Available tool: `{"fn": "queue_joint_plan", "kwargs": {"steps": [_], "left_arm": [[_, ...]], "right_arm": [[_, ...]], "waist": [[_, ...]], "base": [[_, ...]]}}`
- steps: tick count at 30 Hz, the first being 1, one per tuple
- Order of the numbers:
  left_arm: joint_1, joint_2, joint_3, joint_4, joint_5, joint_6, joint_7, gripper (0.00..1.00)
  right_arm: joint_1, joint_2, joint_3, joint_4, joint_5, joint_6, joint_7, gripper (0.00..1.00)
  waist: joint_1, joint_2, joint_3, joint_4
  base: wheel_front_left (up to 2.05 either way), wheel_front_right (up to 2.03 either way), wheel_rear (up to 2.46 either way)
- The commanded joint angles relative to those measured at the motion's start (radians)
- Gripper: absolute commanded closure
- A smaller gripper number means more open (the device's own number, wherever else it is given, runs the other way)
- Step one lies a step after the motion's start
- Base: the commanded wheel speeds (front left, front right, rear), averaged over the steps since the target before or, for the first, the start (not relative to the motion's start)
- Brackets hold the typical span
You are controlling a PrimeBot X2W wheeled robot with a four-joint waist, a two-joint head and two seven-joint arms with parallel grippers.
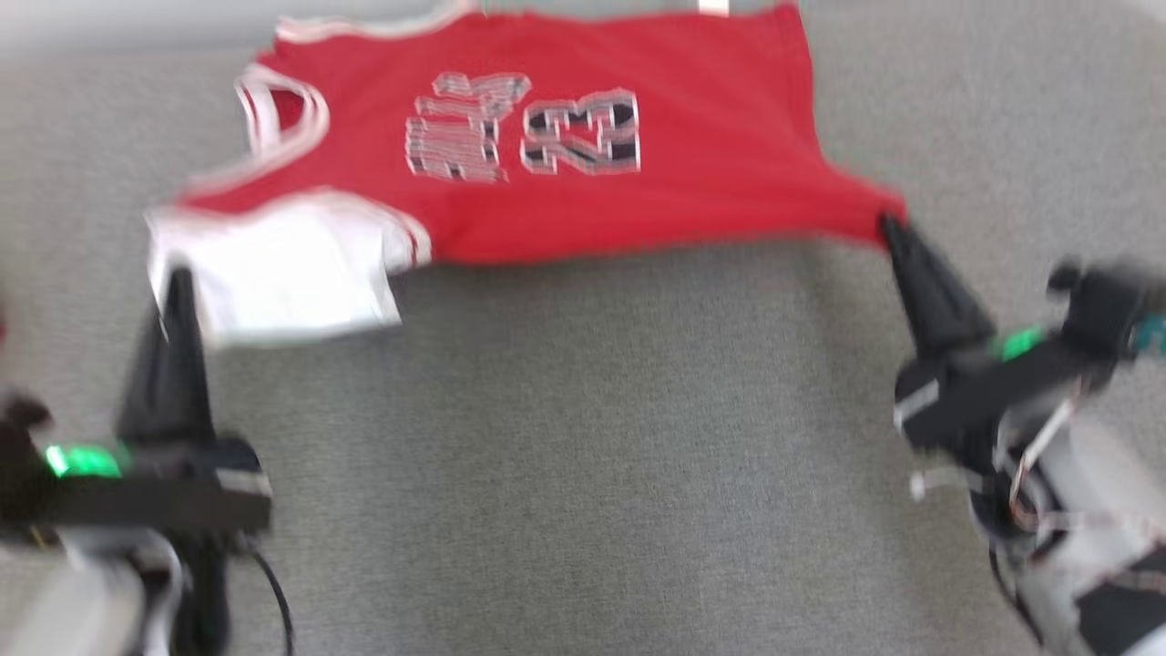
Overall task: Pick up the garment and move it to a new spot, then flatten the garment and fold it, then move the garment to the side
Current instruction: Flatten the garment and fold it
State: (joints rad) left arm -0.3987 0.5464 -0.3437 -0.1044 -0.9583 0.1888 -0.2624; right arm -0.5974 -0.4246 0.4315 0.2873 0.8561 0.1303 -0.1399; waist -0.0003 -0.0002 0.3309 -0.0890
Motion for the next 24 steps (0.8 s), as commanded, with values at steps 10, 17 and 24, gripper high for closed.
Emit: {"fn": "queue_joint_plan", "kwargs": {"steps": [10,17,24], "left_arm": [[0.368,-0.154,0.056,0.013,0.082,-0.032,-0.003,1.00],[0.496,-0.226,0.079,0.051,0.101,-0.059,-0.003,1.00],[0.573,-0.262,0.096,0.126,0.106,-0.094,-0.003,1.00]], "right_arm": [[0.435,0.065,-0.175,-0.115,-0.082,0.001,0.066,1.00],[0.592,0.109,-0.229,-0.143,-0.106,0.001,0.109,1.00],[0.723,0.128,-0.257,-0.145,-0.150,0.001,0.136,1.00]], "waist": [[0.0003,0.0002,-0.158,0.040],[0.0003,0.0002,-0.201,0.051],[0.0003,0.0002,-0.251,0.074]], "base": [[0.00,0.00,0.00],[0.00,0.00,0.00],[0.00,0.00,0.00]]}}
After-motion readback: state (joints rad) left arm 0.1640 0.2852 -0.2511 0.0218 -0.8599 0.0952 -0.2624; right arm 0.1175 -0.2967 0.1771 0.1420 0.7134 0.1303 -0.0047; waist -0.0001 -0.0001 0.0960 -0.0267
